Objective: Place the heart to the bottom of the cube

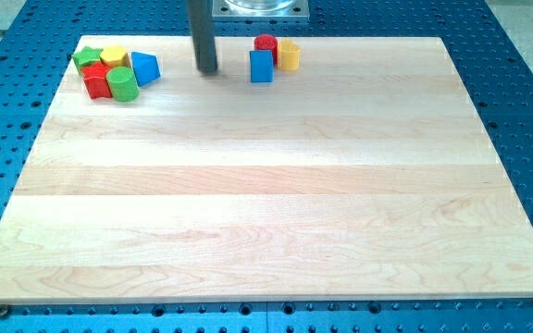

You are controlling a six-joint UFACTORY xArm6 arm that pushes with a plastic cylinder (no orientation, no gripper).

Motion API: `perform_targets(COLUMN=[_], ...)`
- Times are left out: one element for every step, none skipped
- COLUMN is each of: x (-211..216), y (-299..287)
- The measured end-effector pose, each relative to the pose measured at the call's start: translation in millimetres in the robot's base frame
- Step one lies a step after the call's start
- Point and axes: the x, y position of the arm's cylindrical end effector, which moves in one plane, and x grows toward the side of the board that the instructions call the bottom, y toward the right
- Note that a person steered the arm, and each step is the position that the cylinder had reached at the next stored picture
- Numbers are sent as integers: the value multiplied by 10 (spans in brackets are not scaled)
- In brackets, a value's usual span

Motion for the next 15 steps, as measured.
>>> perform_targets(x=[-455,-454,-334,-146,64,334,427,169,459,732,985,1405,1401,1393,1321], y=[295,949,1283,1278,1278,1242,1313,1184,1074,967,1249,1384,1026,823,825])
